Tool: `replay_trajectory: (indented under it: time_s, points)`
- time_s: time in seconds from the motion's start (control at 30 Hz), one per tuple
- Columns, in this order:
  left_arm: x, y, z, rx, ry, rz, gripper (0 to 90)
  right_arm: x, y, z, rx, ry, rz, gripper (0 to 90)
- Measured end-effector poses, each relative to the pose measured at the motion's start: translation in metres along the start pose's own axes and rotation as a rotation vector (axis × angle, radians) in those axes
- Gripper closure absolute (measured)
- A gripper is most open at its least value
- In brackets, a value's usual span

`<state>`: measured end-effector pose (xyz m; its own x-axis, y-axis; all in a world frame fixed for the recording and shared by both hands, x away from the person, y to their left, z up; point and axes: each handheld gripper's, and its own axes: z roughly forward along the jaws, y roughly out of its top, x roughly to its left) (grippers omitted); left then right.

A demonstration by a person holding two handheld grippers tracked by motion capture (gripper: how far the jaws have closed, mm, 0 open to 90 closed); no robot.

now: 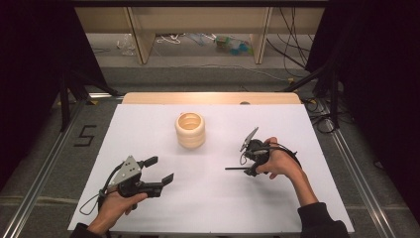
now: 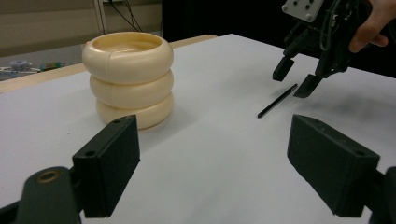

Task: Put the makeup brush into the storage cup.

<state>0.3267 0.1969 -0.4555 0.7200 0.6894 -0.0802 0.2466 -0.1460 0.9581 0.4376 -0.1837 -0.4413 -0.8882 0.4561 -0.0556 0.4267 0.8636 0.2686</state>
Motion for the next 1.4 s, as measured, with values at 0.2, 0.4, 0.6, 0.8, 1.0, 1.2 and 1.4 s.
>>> replay_trajectory:
  time_s: [0.2, 0.4, 0.6, 0.8, 1.0, 1.2, 1.4]
  points:
    - [0.0, 0.0, -0.001, 0.004, 0.005, 0.002, 16.9, -0.002, 0.004, 0.002, 0.008, 0.001, 0.001, 44.2]
    - [-0.001, 0.0, -0.001, 0.001, 0.006, -0.012, 16.9, -0.005, 0.008, 0.006, 0.028, 0.023, -0.003, 47.4]
    - [0.0, 0.001, -0.002, -0.007, 0.0, -0.008, 17.0, -0.009, 0.007, 0.011, 0.051, 0.034, 0.016, 52.4]
    - [-0.001, 0.001, -0.002, 0.001, -0.001, -0.001, 17.1, -0.011, 0.006, 0.012, 0.068, 0.042, 0.034, 58.1]
    - [-0.001, 0.001, -0.001, -0.006, -0.007, -0.004, 17.2, -0.012, 0.006, 0.015, 0.092, 0.039, 0.012, 63.6]
    - [-0.001, 0.001, -0.001, 0.002, -0.004, 0.003, 17.2, -0.011, 0.007, 0.015, 0.103, 0.044, 0.025, 67.1]
    - [-0.002, 0.001, -0.001, 0.002, -0.006, 0.002, 17.3, -0.011, 0.009, 0.015, 0.118, 0.038, 0.022, 68.7]
